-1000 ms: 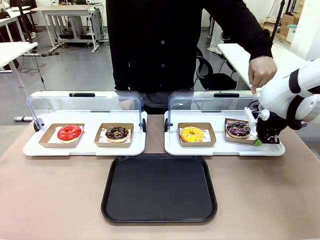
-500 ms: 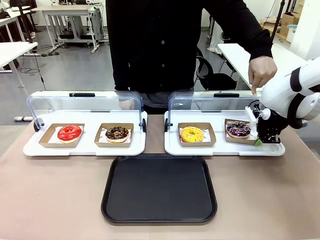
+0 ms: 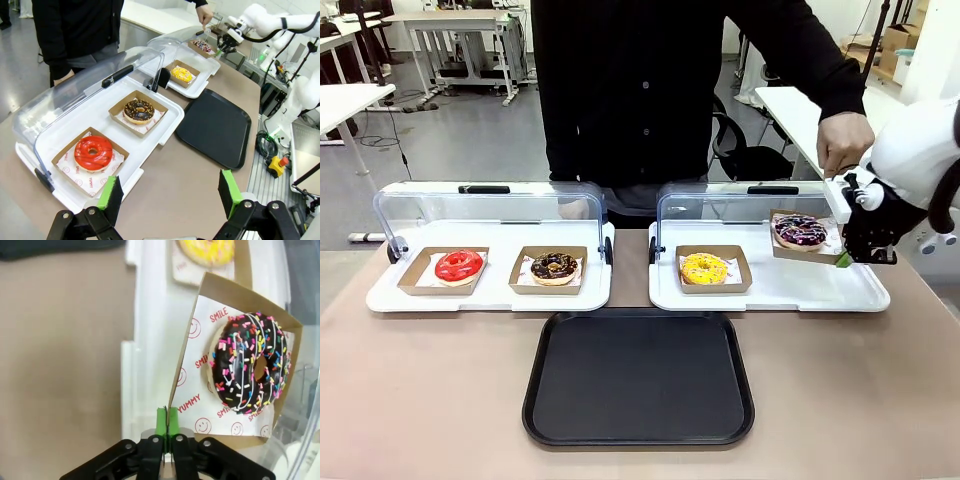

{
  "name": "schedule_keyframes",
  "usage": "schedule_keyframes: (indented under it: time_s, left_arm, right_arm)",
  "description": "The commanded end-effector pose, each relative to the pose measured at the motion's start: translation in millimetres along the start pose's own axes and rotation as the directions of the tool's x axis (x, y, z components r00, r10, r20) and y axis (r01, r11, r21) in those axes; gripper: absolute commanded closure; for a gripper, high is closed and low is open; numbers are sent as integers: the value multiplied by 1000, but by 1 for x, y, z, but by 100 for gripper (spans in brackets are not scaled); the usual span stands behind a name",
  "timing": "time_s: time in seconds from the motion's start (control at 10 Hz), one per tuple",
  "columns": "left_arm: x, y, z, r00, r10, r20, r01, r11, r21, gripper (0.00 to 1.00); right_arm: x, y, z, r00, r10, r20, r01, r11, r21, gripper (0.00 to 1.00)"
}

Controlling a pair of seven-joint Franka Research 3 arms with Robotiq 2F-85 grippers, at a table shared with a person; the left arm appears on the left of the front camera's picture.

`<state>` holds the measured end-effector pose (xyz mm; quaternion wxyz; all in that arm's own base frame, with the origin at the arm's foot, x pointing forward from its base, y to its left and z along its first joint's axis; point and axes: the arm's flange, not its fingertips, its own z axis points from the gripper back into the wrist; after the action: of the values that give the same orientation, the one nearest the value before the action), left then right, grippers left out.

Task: Move the fourth donut from the left to the tray.
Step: Pick up the Paper togo box containing the Donut indicated by the person and place it on the Handle tray.

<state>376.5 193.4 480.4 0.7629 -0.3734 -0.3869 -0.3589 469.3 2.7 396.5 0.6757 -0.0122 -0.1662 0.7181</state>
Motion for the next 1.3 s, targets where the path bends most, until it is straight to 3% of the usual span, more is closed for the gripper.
schedule_keyframes:
  time_s: [0.0, 0.7, 1.2]
  left_arm:
    - [2, 1, 1, 999, -22, 33, 22, 1000, -5, 0]
    - [2, 1, 1, 999, -22, 33, 22, 1000, -5, 0]
    - [2, 1, 1, 999, -22, 33, 22, 1000, -5, 0]
  right_arm:
    - [27, 27, 16, 997, 50, 51, -52, 998, 30, 98]
    - [178, 107, -18, 988, 120, 94, -131, 983, 130, 98]
    - [259, 148, -55, 984, 148, 98, -161, 977, 142, 98]
